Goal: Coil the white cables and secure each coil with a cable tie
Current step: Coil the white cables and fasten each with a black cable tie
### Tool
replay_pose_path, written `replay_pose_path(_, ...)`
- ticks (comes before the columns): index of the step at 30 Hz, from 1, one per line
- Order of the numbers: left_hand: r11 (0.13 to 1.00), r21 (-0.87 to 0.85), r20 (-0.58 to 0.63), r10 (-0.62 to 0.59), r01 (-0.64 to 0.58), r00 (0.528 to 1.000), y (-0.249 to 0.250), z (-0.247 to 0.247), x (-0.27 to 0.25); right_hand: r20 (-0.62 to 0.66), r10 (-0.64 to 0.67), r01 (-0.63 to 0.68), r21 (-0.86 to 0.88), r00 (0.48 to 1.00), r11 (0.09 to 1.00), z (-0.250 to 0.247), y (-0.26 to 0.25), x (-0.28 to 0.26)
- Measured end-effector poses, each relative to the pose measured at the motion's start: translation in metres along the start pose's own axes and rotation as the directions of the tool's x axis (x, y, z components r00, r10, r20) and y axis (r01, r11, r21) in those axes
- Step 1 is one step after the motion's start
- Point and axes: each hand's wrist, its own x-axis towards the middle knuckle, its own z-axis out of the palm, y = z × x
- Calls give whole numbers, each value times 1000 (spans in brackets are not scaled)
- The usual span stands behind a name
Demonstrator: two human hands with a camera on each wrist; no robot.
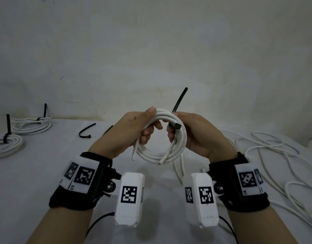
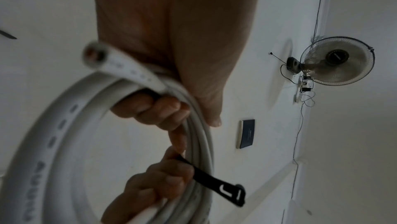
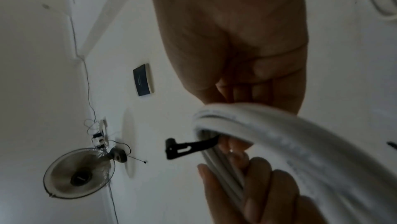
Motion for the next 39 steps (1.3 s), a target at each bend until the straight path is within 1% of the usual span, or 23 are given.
replay_pose_path(2,998,54,-13,16,-15,1000,-1,1,0,-7,45,-44,82,999,996,2,0,1)
replay_pose_path(4,994,95,-39,57,-53,998,-2,4,0,-43,74,-67,143,996,987,5,2,3)
replay_pose_path(7,965,215,-79,171,-151,982,-3,7,2,-125,93,-63,221,988,973,7,7,7)
replay_pose_path(9,925,313,-53,245,-217,968,-2,8,0,-144,130,-88,272,981,958,9,9,9)
replay_pose_path(10,906,350,-27,263,-237,964,-1,9,-1,-144,150,-102,297,978,949,11,11,9)
replay_pose_path(12,886,392,23,261,-249,965,2,9,-3,-146,175,-117,342,974,932,13,13,9)
replay_pose_path(14,870,409,66,272,-274,960,4,10,-4,-161,168,-99,368,973,925,16,14,10)
replay_pose_path(16,857,424,72,291,-293,954,4,10,-5,-175,147,-76,360,974,930,17,15,10)
replay_pose_path(20,833,428,-6,391,-351,920,1,16,-3,-123,154,-103,346,980,932,18,13,8)
replay_pose_path(23,859,352,-49,413,-371,909,-1,18,-3,-82,142,-115,277,986,954,19,12,5)
replay_pose_path(25,872,299,-66,423,-387,904,1,18,-4,-87,82,-63,194,993,979,19,11,4)
replay_pose_path(27,891,243,-91,414,-383,906,4,17,-5,-144,-38,51,85,989,995,18,9,2)
replay_pose_path(28,904,207,-111,402,-374,909,5,16,-5,-183,-116,126,46,976,991,17,8,1)
replay_pose_path(30,924,140,-141,374,-355,917,4,14,-4,-269,-266,278,10,926,960,13,5,0)
replay_pose_path(32,938,73,-134,347,-340,928,3,13,-3,-350,-380,396,-28,856,918,11,3,0)
replay_pose_path(34,944,8,-109,327,-328,939,3,13,-3,-394,-479,485,-93,784,870,11,1,-1)
replay_pose_path(37,944,-57,-70,320,-324,945,4,13,-3,-392,-625,586,-231,675,777,12,-1,-3)
replay_pose_path(39,946,-93,-64,306,-311,950,5,12,-4,-328,-704,621,-331,630,711,12,-1,-3)
